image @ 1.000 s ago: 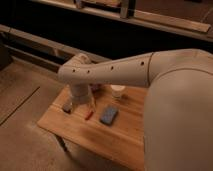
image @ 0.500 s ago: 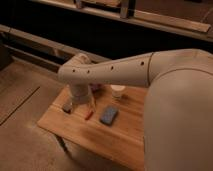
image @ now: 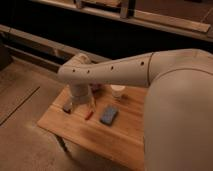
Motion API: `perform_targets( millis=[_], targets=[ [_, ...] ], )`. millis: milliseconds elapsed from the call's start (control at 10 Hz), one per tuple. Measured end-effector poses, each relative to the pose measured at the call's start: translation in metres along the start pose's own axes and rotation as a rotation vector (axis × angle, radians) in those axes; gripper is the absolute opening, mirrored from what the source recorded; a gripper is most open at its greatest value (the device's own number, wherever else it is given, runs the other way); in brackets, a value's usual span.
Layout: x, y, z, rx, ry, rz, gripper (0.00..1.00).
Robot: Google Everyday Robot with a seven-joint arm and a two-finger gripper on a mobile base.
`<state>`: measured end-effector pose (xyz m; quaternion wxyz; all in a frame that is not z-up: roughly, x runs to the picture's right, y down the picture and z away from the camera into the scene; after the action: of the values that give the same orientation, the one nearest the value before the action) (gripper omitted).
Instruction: Place the pepper in the ceramic cup
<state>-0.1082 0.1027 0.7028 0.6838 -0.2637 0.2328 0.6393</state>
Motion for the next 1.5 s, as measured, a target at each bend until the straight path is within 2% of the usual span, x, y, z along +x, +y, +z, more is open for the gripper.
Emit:
perform_targets(
  millis=[700, 900, 1100, 1200, 1300, 1500],
  targets=[
    [-0.001, 0.0, -0.001, 0.0, -0.003, 0.0, 0.65],
    [-0.012, 0.005, -0.004, -0.007, -0.027, 0.03, 0.65],
    [-0.042, 0.026, -0.017, -0.066, -0.104, 0.136, 0.65],
    [-0.057, 0.026, -0.021, -0.092, -0.149, 0.216, 0.65],
    [-0.062, 0.026, -0.022, -0.111, -0.158, 0.288, 0.65],
    [-0.061, 0.029, -0.022, -0.116, -0.152, 0.334, 0.65]
  ],
)
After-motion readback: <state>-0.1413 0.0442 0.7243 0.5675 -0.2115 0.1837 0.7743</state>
